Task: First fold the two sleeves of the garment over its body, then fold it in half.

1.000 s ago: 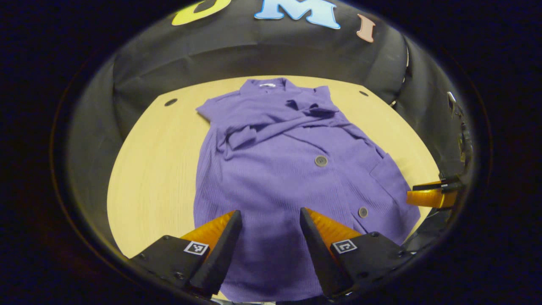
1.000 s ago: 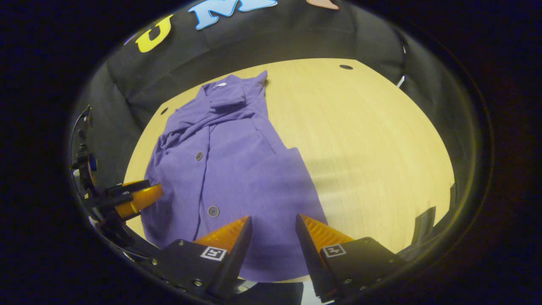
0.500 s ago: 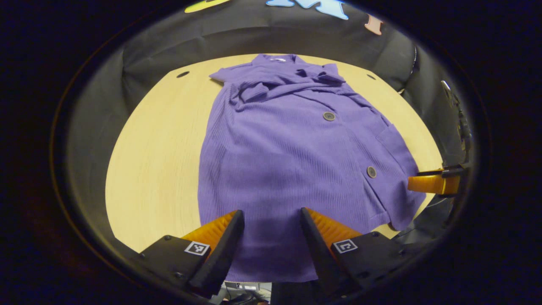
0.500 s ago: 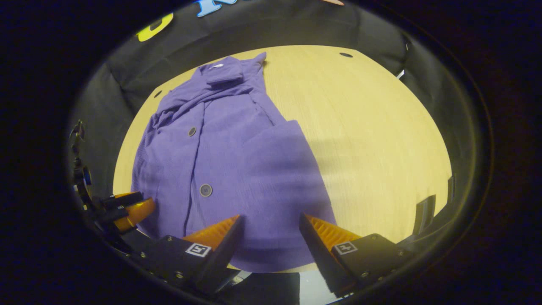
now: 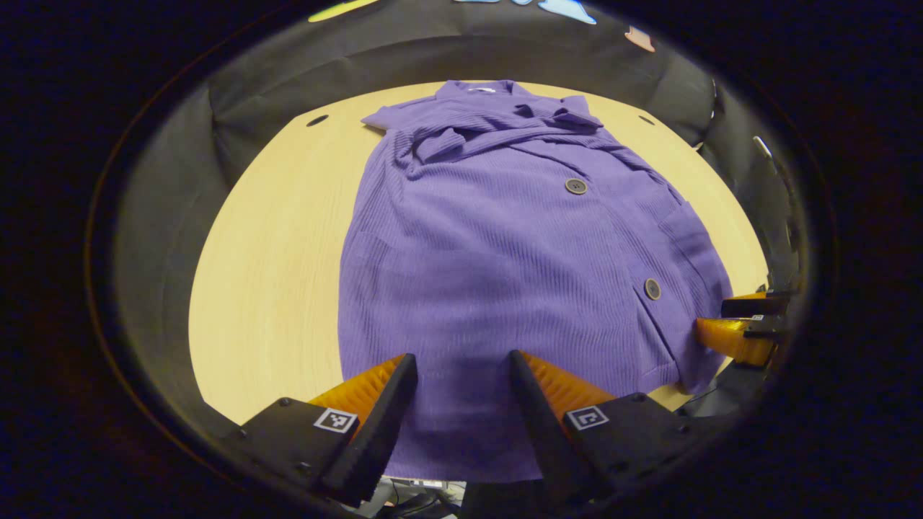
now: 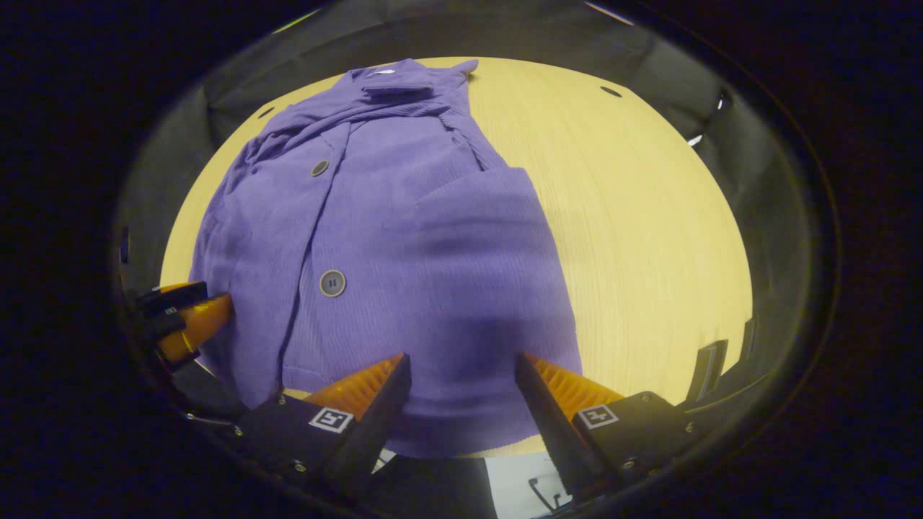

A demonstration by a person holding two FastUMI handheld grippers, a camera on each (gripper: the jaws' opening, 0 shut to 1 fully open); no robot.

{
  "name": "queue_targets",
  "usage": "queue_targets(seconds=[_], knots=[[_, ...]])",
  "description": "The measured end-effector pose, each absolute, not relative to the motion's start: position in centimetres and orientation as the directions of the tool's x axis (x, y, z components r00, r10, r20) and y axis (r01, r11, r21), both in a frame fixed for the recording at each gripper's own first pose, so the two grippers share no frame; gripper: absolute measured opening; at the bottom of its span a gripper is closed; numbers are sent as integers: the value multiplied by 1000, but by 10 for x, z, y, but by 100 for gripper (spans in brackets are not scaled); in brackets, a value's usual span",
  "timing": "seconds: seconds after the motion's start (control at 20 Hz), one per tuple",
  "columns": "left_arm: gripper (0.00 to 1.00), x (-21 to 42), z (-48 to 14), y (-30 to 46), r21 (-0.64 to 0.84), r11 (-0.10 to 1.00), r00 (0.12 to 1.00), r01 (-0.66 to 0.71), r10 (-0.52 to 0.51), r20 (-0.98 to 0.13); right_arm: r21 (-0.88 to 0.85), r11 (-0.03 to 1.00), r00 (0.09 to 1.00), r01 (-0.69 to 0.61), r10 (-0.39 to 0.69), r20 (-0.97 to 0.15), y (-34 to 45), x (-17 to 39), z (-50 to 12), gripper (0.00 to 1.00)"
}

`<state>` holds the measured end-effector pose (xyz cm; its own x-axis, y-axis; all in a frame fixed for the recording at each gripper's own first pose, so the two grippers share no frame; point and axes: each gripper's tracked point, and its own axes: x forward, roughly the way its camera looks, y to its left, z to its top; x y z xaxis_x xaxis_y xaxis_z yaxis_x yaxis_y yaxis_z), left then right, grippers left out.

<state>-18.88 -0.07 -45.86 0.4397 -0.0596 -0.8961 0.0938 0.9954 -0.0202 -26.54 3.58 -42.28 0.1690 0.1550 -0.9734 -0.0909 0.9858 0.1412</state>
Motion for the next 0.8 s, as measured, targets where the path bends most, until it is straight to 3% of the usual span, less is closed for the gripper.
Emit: queue_targets(seconds=[0.05, 0.1, 0.15, 0.25, 0.3, 0.35, 0.4, 0.8], knots=[[89, -188, -459, 0, -17, 995, 442, 100, -60, -895, 151, 983, 180, -101, 167, -969, 39, -266, -423, 96], [84, -185, -459, -2, -21, 994, 447, 103, -65, -892, 151, 983, 180, -108, 168, -969, 41, -263, -422, 82], [77, -184, -460, -5, -22, 994, 450, 104, -67, -890, 174, 978, 196, -112, 193, -961, 43, -260, -419, 76], [65, -179, -460, -5, -26, 995, 468, 95, -68, -881, 202, 977, 195, -69, 212, -958, 47, -257, -421, 41], [46, -175, -459, -5, -30, 996, 485, 79, -65, -872, 215, 975, 186, -61, 223, -957, 47, -257, -423, 24], [28, -171, -460, -5, -33, 998, 490, 57, -56, -870, 248, 968, 210, -34, 250, -945, 49, -250, -416, 24], [10, -169, -463, -4, -23, 998, 493, 63, -51, -868, 258, 966, 198, -1, 253, -947, 51, -251, -420, 3], [7, -155, -442, -3, -71, 997, 547, -13, -53, -835, 330, 944, 267, 27, 311, -912, 61, -225, -394, 1]])
